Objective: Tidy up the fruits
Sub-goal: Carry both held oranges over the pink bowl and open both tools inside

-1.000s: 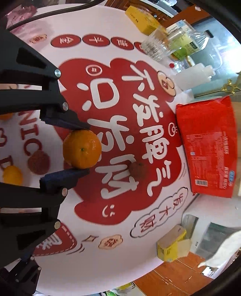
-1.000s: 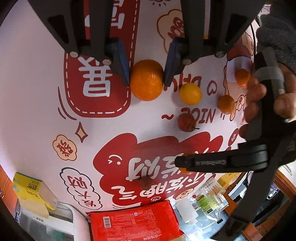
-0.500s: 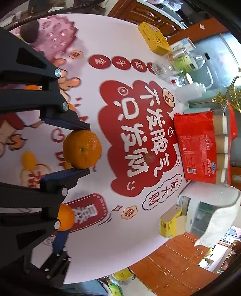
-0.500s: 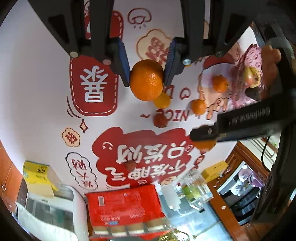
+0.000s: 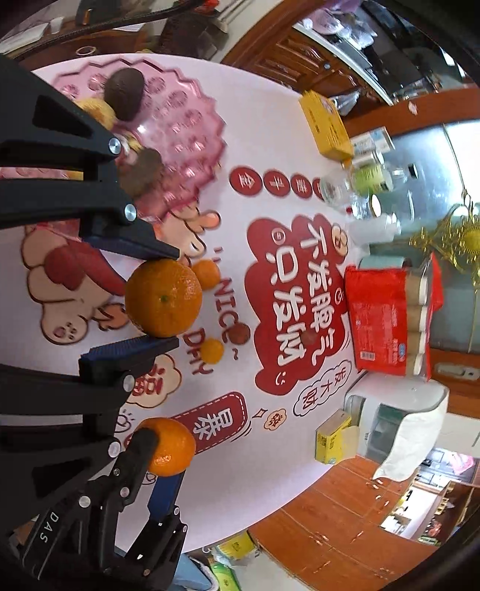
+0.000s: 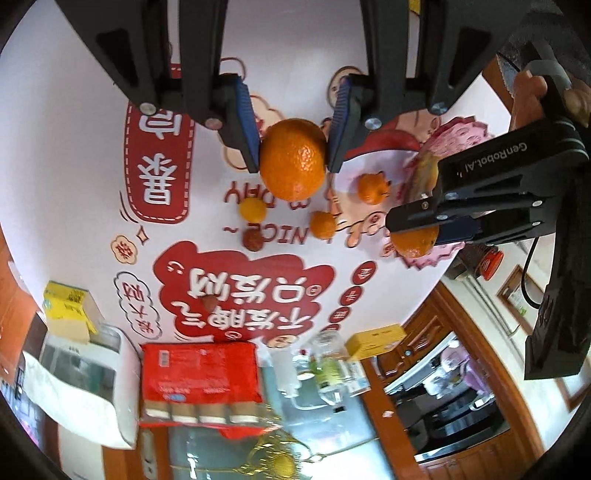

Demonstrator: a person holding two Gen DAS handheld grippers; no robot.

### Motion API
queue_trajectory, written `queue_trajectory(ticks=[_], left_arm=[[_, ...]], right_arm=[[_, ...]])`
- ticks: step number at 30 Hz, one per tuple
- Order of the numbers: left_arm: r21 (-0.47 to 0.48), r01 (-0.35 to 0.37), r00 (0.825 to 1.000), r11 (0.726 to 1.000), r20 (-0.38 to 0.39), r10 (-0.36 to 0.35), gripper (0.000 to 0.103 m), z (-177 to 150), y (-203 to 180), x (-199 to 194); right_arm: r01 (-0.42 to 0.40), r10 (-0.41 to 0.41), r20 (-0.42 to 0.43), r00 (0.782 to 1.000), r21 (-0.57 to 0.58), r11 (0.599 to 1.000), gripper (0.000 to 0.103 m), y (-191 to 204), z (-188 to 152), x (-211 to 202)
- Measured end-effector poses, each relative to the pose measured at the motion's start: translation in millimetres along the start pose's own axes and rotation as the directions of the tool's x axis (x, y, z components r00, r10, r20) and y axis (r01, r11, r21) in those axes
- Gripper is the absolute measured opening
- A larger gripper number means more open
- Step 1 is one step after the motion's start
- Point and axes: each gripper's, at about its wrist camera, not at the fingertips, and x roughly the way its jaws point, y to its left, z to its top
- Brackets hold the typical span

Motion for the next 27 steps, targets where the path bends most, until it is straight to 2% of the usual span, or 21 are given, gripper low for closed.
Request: queue_trajectory(ticks=[10,16,27], left_arm=[[-0.075,-0.046,0.998,0.996,0.048,0.050,0.039,-38.6,51.5,-45.2],[-0.125,-0.098,0.992,0.987,0.071,0.107,0.039,-59.7,87.4,-64.8],[-0.227,-0.147,0.984,0.963,0.067,0.166,0.039,-86.4,149.7,-76.8]], right_arm=[[-0.038,0.041,0.014,0.999,-0.130,0.991,0.036,71.7,-6.5,-9.7],[-0.067,0.070,0.007,0.998,-0.208,0.976,0.036,117.0,-6.9,-6.8],[-0.087,0.091,-0.001,0.996,-0.326,0.941,0.036,181.0,-2.6,9.1]])
